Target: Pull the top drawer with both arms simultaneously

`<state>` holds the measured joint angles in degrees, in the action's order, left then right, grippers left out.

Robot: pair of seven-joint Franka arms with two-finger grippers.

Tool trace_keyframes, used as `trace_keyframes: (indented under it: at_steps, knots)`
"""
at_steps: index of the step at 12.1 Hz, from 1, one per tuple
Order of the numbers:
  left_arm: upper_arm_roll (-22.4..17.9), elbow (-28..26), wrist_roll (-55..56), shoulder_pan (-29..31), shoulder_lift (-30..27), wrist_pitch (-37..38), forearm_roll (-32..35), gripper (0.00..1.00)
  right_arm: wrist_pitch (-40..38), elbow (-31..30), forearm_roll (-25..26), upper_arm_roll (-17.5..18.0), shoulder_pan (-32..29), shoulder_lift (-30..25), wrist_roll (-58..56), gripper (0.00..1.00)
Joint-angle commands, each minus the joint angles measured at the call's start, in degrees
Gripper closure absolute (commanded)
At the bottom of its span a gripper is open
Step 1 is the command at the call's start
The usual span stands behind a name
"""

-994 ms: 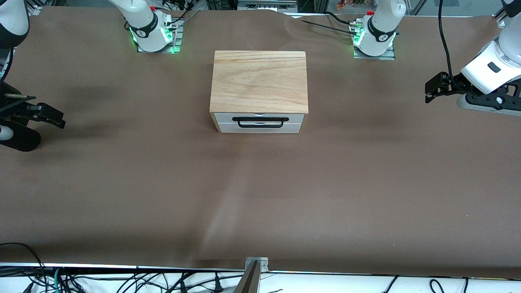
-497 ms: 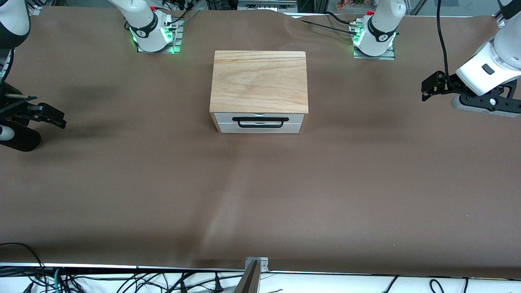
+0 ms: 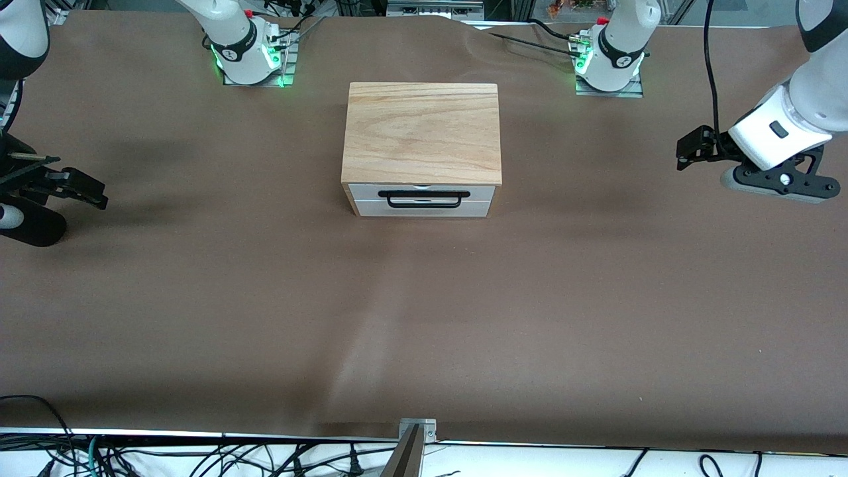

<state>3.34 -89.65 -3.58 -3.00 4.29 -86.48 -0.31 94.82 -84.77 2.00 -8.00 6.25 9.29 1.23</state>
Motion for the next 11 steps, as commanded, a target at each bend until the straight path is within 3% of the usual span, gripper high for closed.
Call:
trace_keyframes:
  at_steps: [1, 7, 11]
  knots:
    - [0.1, 2.1, -0.6, 0.4, 1.3, 2.0, -4.4, 0.0, -0.2, -0.6, -0.9, 0.3, -0.2, -0.6, -0.2, 0.0]
    - [-0.1, 2.1, -1.2, 1.1, 5.6, 5.4, -18.6, 0.0, -0.1, -0.6, -0.9, 0.3, -0.2, -0.6, 0.0, 0.0]
    - [-0.3, 1.9, -7.6, 4.5, 12.0, 5.4, -36.6, 0.0, 0.1, -0.6, -0.9, 0.6, 1.9, 1.1, 0.2, 0.0]
